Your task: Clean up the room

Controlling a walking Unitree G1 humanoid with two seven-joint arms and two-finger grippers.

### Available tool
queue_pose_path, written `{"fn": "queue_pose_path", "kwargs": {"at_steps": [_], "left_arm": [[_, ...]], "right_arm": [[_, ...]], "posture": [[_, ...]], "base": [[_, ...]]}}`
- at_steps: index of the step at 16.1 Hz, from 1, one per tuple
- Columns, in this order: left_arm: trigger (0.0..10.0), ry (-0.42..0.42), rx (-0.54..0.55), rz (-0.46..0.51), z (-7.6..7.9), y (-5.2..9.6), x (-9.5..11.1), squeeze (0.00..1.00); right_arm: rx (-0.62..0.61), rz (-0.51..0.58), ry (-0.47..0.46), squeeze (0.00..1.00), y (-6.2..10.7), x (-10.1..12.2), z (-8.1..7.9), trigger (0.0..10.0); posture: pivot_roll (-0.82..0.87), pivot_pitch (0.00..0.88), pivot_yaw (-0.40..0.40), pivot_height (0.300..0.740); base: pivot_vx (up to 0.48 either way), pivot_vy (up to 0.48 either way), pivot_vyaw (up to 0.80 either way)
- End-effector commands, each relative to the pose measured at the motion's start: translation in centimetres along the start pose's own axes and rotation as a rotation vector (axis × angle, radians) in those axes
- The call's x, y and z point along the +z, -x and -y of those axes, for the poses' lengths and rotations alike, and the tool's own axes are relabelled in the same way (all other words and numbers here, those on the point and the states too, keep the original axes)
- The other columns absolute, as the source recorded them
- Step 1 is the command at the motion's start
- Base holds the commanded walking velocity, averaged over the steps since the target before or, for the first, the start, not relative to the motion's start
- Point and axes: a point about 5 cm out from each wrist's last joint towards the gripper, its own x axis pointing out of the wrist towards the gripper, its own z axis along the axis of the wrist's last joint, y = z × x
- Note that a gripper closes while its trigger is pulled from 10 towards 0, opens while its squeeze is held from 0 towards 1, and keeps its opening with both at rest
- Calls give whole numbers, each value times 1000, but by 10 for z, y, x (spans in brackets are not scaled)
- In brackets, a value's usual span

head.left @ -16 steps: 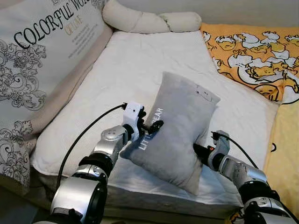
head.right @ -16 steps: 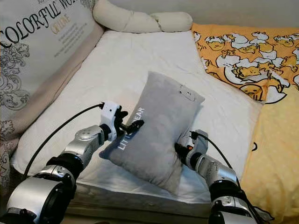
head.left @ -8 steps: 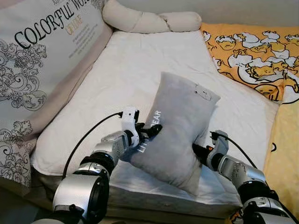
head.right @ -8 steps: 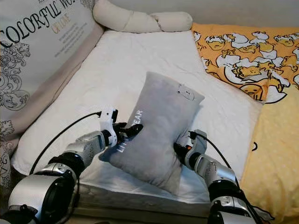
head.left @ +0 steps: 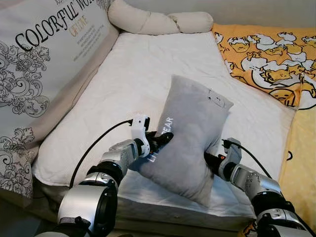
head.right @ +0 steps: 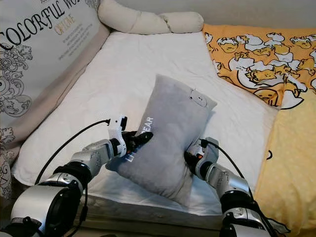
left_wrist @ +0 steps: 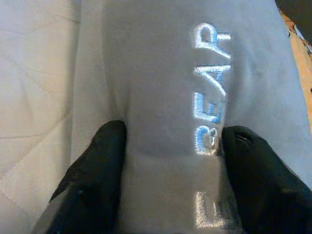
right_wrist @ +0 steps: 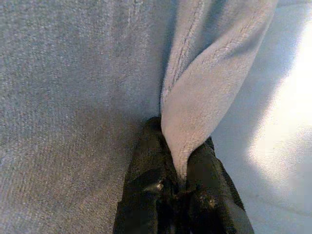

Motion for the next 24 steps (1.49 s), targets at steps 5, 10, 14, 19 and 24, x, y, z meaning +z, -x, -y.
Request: {"fn": "queue_pose_path", "kwargs": {"at_steps": [5,10,14,19,24], "left_arm": [[0,-39,25,-62,-2,1,-11,0],[0,-139,71,-57,-7,4,-8,0],[0,-151,86,55,-9,8,9,0],[0,-236,73,236,-1,21,43,0],[0,-220,130,283,-4,36,44,0]], "right_arm": [[19,-22,9,0,-4,-5,-7,0],[38,43,34,0,-10,3,-24,0],[89,138,39,0,-12,12,-46,0],[107,414,88,0,0,45,-73,0],[112,526,146,0,10,49,-86,0]], "posture": [[-79,0,66,740],[-75,0,78,740],[-76,0,93,740],[-22,0,39,740],[-25,0,41,740]], "base": [[0,0,0],[0,0,0],[0,0,0],[0,0,0],[0,0,0]]}}
